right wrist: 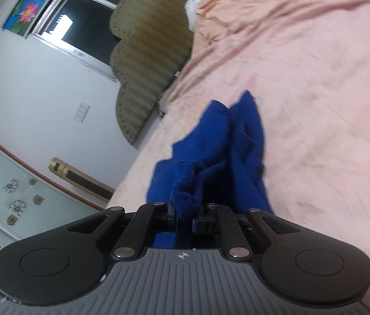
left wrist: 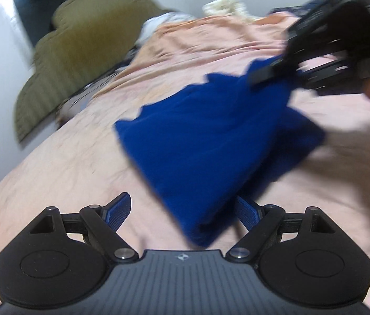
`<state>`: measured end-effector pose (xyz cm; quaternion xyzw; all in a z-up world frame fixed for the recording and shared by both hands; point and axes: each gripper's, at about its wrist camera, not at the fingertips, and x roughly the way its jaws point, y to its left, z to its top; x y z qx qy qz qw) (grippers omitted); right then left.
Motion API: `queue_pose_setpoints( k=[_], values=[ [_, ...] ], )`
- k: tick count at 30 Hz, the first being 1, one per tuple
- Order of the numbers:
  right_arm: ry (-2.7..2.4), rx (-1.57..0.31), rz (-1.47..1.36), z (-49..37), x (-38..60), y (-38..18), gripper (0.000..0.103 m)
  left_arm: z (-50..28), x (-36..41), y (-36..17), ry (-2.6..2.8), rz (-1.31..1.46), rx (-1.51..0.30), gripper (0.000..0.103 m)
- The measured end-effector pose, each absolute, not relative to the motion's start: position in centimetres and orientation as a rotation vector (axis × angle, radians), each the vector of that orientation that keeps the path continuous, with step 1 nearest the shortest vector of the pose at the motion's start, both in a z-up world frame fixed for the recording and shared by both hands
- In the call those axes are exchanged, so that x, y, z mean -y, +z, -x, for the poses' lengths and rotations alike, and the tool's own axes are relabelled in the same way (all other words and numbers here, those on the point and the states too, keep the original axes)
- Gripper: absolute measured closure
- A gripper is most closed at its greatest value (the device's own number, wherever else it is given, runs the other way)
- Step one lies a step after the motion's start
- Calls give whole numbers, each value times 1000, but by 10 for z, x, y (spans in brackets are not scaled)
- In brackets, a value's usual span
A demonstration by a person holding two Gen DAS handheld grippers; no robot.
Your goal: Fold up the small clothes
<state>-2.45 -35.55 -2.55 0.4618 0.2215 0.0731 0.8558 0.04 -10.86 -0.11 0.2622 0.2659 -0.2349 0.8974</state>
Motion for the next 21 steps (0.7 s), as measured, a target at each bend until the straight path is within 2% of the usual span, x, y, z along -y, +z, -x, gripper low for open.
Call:
queue_pose_setpoints(
  k=[8, 11, 16, 21],
  values=[
    [145, -451, -970, 30, 357, -22, 92, -20, 69, 4, -289, -408, -557, 15],
    [132, -492, -949, 35, 352, -36, 93, -16, 66, -2, -271, -443, -553, 11],
    [89, -581, -976, 43, 352, -68, 94, -8, 72, -13, -289, -519, -555, 11],
    [89, -544, -898, 52, 350, -50, 94, -10, 70, -16, -317, -517, -569, 11]
  ],
)
